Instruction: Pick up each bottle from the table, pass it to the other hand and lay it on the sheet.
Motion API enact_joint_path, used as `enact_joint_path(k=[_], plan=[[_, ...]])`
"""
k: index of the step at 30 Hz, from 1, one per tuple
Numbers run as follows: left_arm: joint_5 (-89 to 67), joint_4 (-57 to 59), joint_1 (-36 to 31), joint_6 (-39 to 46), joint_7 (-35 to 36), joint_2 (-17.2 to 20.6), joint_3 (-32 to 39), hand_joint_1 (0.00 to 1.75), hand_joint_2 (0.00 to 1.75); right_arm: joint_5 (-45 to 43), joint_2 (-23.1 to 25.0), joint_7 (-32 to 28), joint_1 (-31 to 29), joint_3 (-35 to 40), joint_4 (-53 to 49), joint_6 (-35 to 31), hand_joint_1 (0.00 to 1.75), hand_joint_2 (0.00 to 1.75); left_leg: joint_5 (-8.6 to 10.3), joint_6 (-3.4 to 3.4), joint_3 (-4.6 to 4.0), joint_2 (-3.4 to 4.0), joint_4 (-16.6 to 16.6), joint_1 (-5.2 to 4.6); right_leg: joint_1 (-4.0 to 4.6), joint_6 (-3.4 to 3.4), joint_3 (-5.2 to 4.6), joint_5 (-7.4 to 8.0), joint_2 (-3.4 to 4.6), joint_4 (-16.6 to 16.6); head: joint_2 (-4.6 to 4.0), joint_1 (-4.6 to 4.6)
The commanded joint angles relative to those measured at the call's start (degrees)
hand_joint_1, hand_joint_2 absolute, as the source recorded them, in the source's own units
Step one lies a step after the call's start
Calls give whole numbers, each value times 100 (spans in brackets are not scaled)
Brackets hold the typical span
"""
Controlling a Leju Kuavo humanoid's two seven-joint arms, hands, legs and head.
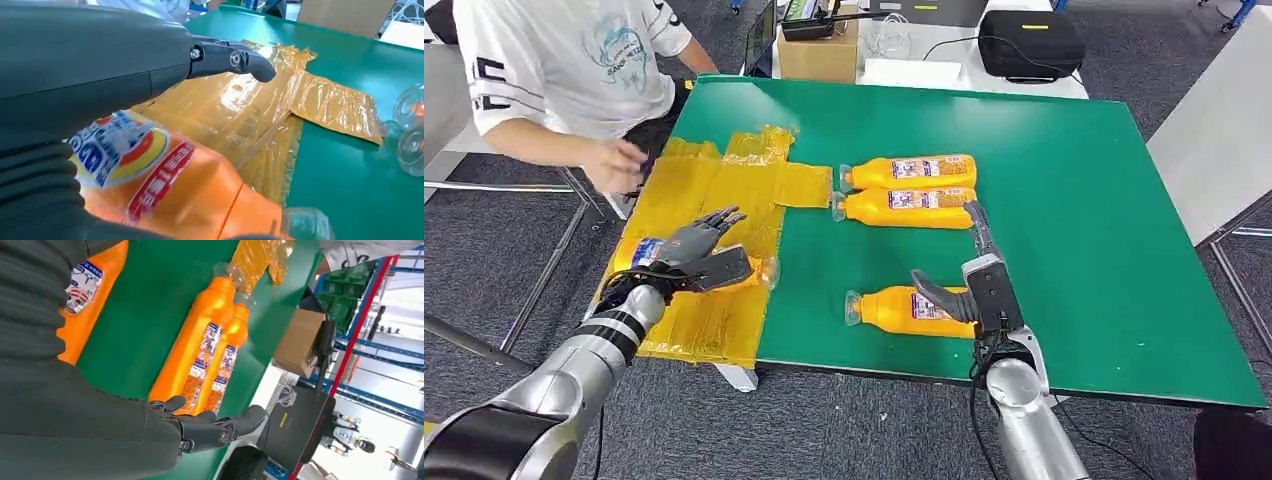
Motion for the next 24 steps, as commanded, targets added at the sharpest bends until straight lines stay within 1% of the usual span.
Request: enact_joint_path(k=[1, 2, 3, 4, 5, 7, 8, 9, 10, 11, 13, 14, 16, 17, 19, 20, 22, 23, 24], plan=[[1643, -509, 345, -720, -161, -43, 506, 0, 0, 439, -186, 277, -365, 37, 782, 49, 0, 0, -8, -2, 23, 10, -6, 0, 1, -5, 21, -5, 6, -7, 0, 0], [1885, -624, 440, -865, -189, -15, 521, 0, 0, 480, -203, 298, -411, 36, 895, 72, 0, 0, -16, -4, 42, 16, -6, 0, 2, -8, 39, -11, 10, -8, 0, 0], [2305, -755, 553, -1092, -231, -27, 660, 0, 0, 618, -249, 354, -471, 80, 1021, 54, 0, 0, -12, -3, 34, 16, -7, -1, 0, -6, 31, -7, 11, -8, 0, 0], [2730, -962, 712, -1336, -293, -9, 688, 0, 0, 739, -298, 375, -534, 111, 1183, 47, 0, 0, -10, -2, 28, 16, -6, -1, 0, -5, 25, -5, 11, -7, 0, 0], [2943, -1071, 794, -1481, -338, 14, 685, 0, 0, 773, -325, 384, -582, 117, 1286, 65, 0, 0, -17, -3, 43, 23, -7, -1, 1, -7, 39, -10, 16, -8, -2, 0], [3674, -1437, 1038, -1831, -341, 41, 728, 0, 0, 930, -389, 412, -680, 157, 1550, 58, 0, 0, -9, -2, 25, 17, -7, 0, 1, -4, 22, -3, 12, -8, 0, 0], [3949, -1545, 1106, -2043, -295, 62, 706, 0, 0, 973, -419, 416, -701, 171, 1626, 78, 0, 0, -18, -3, 41, 22, -4, 1, 3, -7, 38, -10, 15, -8, 0, 0], [4072, -1649, 1164, -2081, -350, 79, 687, 0, 175, 1029, -454, 436, -723, 199, 1693, 93, 0, 175, -13, -2, 33, 18, -6, 0, 2, -6, 30, -6, 13, -9, 0, 0], [4907, -1674, 1231, -2611, -255, -54, 997, 0, 175, 1371, -604, 807, -842, 453, 1988, 346, 0, 175, -8, -2, 20, 13, -5, 1, 2, -4, 19, -3, 10, -8, 0, 0], [5151, -1739, 1287, -2489, -170, -140, 1138, 0, 175, 1589, -737, 1014, -897, 621, 2175, 558, 0, 175, -17, -3, 38, 20, -3, 1, 3, -7, 36, -10, 15, -7, 0, 0], [5503, -1819, 1328, -2298, 2, -289, 1183, 0, 175, 1647, -812, 911, -937, 612, 2564, 633, 0, 175, -7, -1, 20, 8, -5, 1, 2, -3, 22, -3, 5, -9, -2, 0], [5642, -1812, 1322, -2263, 35, -294, 1114, 0, 175, 1700, -816, 856, -960, 611, 2657, 601, 0, 175, -17, -2, 43, 10, -4, 3, 5, -6, 46, -11, 4, -13, 0, -2], [5877, -1793, 1309, -2269, -19, -301, 1044, 0, 175, 1754, -836, 856, -998, 651, 2713, 681, 0, 175, -5, -1, 15, 0, -5, 0, 1, -3, 17, -4, -3, -8, 0, -2], [6002, -1801, 1312, -2301, -5, -321, 1061, 0, 175, 1783, -845, 884, -1012, 666, 2717, 702, 0, 175, -14, -3, 34, -4, -2, 0, 2, -7, 38, -13, -7, -6, 0, 0], [6178, -1872, 1332, -2285, 19, -382, 1088, 0, 175, 1847, -867, 973, -1020, 706, 2726, 748, 0, 175, -6, -2, 12, -11, -3, -1, 0, -4, 17, -4, -6, -6, 0, 0], [6178, -1872, 1332, -2285, 19, -382, 1088, 0, 175, 1847, -867, 973, -1020, 706, 2726, 748, 0, 175, -16, -4, 33, -7, -2, 0, 2, -7, 38, -12, -5, -6, 0, -2], [6181, -2000, 1374, -2219, 18, -400, 1044, 0, 175, 1869, -886, 1009, -998, 719, 2703, 774, 0, 175, -6, -2, 21, -11, -4, -1, 1, -4, 25, -6, -10, -8, 0, -2], [6280, -2047, 1394, -2135, 68, -440, 1078, 0, 175, 1887, -906, 1041, -977, 728, 2682, 804, 0, 175, -14, -3, 37, -11, -3, 2, 4, -7, 44, -13, -12, -8, 0, 0], [6291, -2076, 1397, -2111, 81, -454, 1064, 0, 175, 1899, -922, 1061, -963, 731, 2683, 815, 0, 175, -9, -3, 25, -11, -3, 3, 5, -6, 31, -7, -11, -9, -2, 0]])
